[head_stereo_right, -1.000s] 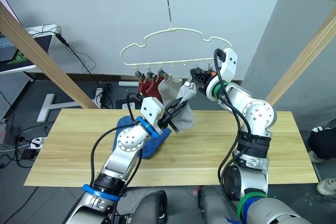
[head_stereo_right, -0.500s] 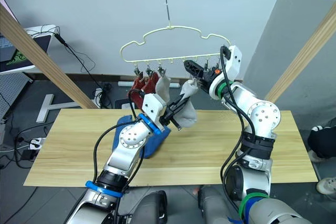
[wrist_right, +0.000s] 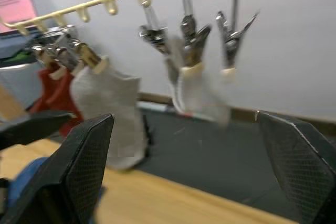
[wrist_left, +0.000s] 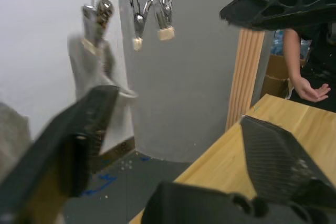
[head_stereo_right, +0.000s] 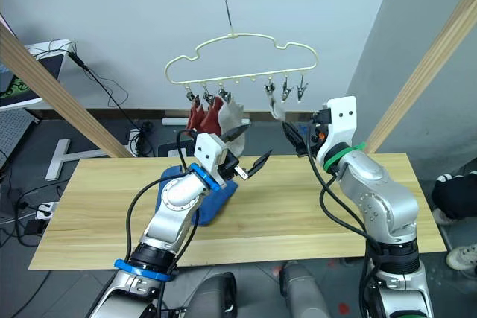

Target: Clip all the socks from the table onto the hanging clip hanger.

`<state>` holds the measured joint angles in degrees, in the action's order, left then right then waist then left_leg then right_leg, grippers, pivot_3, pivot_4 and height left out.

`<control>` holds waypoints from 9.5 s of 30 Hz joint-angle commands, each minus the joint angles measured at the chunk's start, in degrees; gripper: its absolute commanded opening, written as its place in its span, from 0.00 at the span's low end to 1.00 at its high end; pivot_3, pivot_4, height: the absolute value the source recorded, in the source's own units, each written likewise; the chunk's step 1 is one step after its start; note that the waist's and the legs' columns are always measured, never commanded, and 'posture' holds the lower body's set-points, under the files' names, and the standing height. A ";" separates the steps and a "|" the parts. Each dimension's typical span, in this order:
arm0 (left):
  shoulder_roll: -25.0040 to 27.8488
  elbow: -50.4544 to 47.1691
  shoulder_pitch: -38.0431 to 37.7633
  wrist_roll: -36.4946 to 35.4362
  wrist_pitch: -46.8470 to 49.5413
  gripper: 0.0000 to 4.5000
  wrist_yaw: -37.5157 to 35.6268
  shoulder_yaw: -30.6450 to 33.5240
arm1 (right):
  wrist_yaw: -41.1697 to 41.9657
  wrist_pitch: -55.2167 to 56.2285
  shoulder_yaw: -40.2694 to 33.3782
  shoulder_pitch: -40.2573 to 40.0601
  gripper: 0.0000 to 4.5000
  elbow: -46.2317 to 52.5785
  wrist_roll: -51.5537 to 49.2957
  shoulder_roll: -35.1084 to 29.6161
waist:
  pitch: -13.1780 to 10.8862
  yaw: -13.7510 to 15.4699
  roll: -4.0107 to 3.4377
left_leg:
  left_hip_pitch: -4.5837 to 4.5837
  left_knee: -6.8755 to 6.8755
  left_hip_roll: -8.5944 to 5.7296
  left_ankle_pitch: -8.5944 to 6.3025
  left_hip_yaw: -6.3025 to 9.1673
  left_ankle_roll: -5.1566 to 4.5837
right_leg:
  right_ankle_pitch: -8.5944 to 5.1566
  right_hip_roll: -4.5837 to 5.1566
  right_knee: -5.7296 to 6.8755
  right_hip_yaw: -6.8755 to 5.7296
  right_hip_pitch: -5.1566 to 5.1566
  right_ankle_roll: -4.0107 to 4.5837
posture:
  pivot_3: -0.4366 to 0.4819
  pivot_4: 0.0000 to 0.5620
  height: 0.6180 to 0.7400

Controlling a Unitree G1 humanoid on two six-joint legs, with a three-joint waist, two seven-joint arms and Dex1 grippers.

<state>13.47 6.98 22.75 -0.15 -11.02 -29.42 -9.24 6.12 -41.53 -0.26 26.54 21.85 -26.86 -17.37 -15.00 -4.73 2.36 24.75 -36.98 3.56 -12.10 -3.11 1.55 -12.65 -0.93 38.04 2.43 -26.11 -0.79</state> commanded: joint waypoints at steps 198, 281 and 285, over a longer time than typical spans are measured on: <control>-5.30 -6.79 6.39 -4.11 18.67 0.00 -3.92 -6.24 | -5.27 -44.99 -36.26 27.50 0.84 -15.84 -16.14 10.05 | 0.05 1.58 -0.07 | 0.12 0.03 -0.03 0.04 0.08 -0.07 | 0.05 0.06 -0.15 -0.07 0.01 0.08 | 0.38 0.42 1.00; 9.85 -37.33 0.24 -28.50 44.13 1.00 -1.43 10.14 | -0.12 27.95 -1.47 15.18 0.50 -30.80 20.39 10.94 | 0.01 1.89 -0.09 | 0.02 0.08 0.00 0.03 0.00 -0.07 | 0.03 0.01 -0.15 0.05 -0.02 0.08 | 0.49 0.47 1.00; 9.96 -37.47 0.18 -28.63 44.26 1.00 -1.25 10.12 | 0.04 28.35 -1.73 15.40 0.50 -31.54 20.63 10.74 | 0.01 1.89 -0.09 | 0.02 0.08 0.00 0.03 -0.01 -0.07 | 0.03 0.01 -0.15 0.05 -0.02 0.08 | 0.50 0.48 1.00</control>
<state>22.98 -27.51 22.40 -27.92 33.56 -30.72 0.35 6.07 -14.64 -1.09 40.28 -11.00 -6.16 -6.39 -14.99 -2.83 2.28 24.77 -36.90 3.56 -12.07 -3.11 1.48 -12.62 -0.92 37.89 2.48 -26.14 -0.70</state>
